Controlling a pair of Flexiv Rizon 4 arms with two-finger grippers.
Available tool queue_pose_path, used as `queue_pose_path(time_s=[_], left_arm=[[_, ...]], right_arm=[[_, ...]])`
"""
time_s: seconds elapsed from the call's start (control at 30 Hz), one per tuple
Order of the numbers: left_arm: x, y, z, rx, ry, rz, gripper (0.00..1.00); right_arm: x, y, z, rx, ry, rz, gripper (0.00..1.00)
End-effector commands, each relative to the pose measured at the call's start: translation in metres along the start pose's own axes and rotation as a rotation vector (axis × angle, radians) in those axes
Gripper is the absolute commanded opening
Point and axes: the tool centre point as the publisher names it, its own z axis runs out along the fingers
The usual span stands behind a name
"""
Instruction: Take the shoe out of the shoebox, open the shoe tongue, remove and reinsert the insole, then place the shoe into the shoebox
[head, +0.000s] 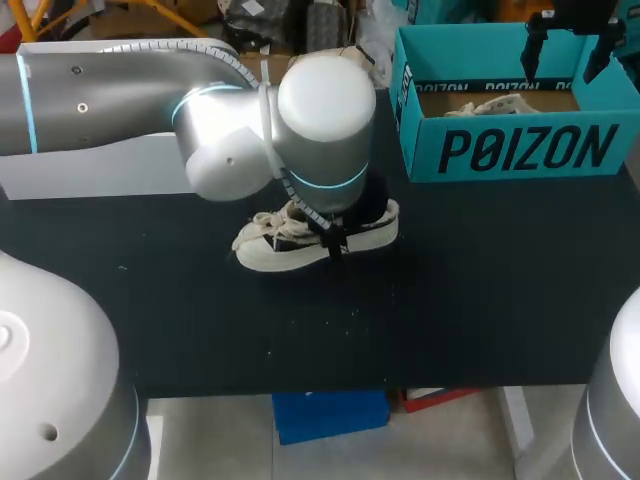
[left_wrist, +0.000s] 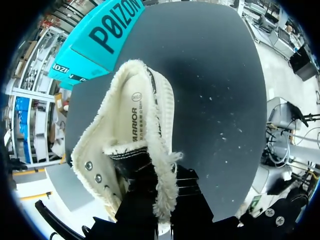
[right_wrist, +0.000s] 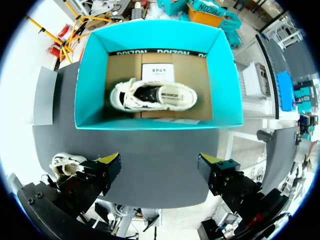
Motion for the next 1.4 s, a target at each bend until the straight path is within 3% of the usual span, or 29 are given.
queue_pose_path(time_s=[0.03, 0.2, 0.23, 0.27, 0.3, 0.43, 0.7, 0.83, 1.0, 1.2, 1.4], left_arm=[[0.000, 0.002, 0.024, 0.015, 0.012, 0.014, 0.00], [0.008, 0.005, 0.037, 0.023, 0.041, 0.113, 0.00], [0.009, 0.006, 0.037, 0.020, 0.046, 0.118, 0.27], [0.009, 0.007, 0.036, 0.017, 0.045, 0.132, 0.75], [0.009, 0.008, 0.036, 0.031, 0.054, 0.138, 1.00], [0.008, 0.010, 0.024, 0.088, 0.099, 0.173, 1.00], [0.000, -0.004, -0.052, 0.291, 0.205, 0.261, 1.00], [-0.005, 0.002, -0.075, 0.400, 0.252, 0.224, 1.00], [-0.007, 0.019, -0.091, 0.438, 0.238, 0.214, 1.00], [-0.015, 0.050, -0.093, 0.528, 0.272, 0.161, 1.00], [-0.025, 0.074, -0.092, 0.585, 0.271, 0.243, 1.00]], right_arm=[[0.000, 0.000, 0.000, 0.000, 0.000, 0.000, 1.00], [0.000, 0.000, 0.000, 0.000, 0.000, 0.000, 1.00], [0.000, 0.000, 0.000, 0.000, 0.000, 0.000, 1.00], [0.000, 0.000, 0.000, 0.000, 0.000, 0.000, 1.00], [0.000, 0.000, 0.000, 0.000, 0.000, 0.000, 1.00], [0.000, 0.000, 0.000, 0.000, 0.000, 0.000, 1.00], [0.000, 0.000, 0.000, 0.000, 0.000, 0.000, 1.00], [0.000, 0.000, 0.000, 0.000, 0.000, 0.000, 1.00], [0.000, 0.000, 0.000, 0.000, 0.000, 0.000, 1.00], [0.000, 0.000, 0.000, 0.000, 0.000, 0.000, 1.00], [0.000, 0.000, 0.000, 0.000, 0.000, 0.000, 1.00]])
